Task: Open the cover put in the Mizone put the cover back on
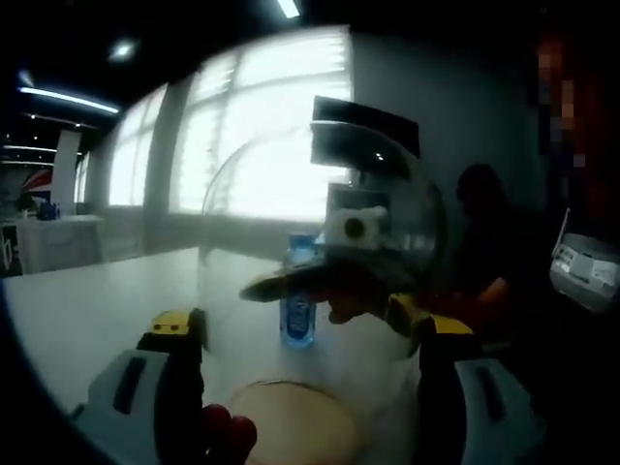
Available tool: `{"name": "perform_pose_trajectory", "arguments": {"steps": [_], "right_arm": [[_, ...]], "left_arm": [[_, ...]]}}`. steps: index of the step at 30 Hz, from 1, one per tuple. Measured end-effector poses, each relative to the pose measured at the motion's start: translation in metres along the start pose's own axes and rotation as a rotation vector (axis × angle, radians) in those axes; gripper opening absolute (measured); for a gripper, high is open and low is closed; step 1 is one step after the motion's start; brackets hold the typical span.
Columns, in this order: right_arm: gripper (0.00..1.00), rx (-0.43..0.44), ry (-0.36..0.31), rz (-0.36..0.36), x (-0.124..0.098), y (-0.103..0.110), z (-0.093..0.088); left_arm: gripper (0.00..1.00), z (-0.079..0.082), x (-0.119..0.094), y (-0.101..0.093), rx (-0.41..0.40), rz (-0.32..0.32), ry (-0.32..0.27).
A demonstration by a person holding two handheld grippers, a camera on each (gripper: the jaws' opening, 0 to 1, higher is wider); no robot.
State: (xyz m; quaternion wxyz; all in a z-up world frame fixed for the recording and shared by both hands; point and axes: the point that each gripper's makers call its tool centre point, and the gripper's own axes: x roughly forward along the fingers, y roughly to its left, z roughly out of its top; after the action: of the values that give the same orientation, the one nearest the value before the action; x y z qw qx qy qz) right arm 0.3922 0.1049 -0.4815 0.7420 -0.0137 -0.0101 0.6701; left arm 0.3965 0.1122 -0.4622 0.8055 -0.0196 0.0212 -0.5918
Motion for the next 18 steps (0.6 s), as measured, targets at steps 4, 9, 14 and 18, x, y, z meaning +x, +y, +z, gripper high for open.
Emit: {"name": "perform_pose_trajectory", "arguments": {"steps": [4,9,14,18], "right_arm": [[0.9,-0.018,0.009,0.006,-0.001,0.008,0.003],[0.9,-0.018,0.017,0.006,-0.002,0.013,0.002],[0.9,-0.005,0.014,0.006,-0.004,0.02,-0.001],[0.9,-0.01,0.011,0.011,-0.006,0.029,-0.003]], "left_arm": [[0.8,0.0,-0.002,-0.006,0.004,0.002,0.002],[0.8,-0.002,-0.004,-0.011,0.0,0.003,-0.011],[0.8,-0.004,-0.005,-0.017,-0.012,0.004,-0.016],[0.8,-0.006,-0.007,-0.027,-0.003,0.009,0.001]]}}
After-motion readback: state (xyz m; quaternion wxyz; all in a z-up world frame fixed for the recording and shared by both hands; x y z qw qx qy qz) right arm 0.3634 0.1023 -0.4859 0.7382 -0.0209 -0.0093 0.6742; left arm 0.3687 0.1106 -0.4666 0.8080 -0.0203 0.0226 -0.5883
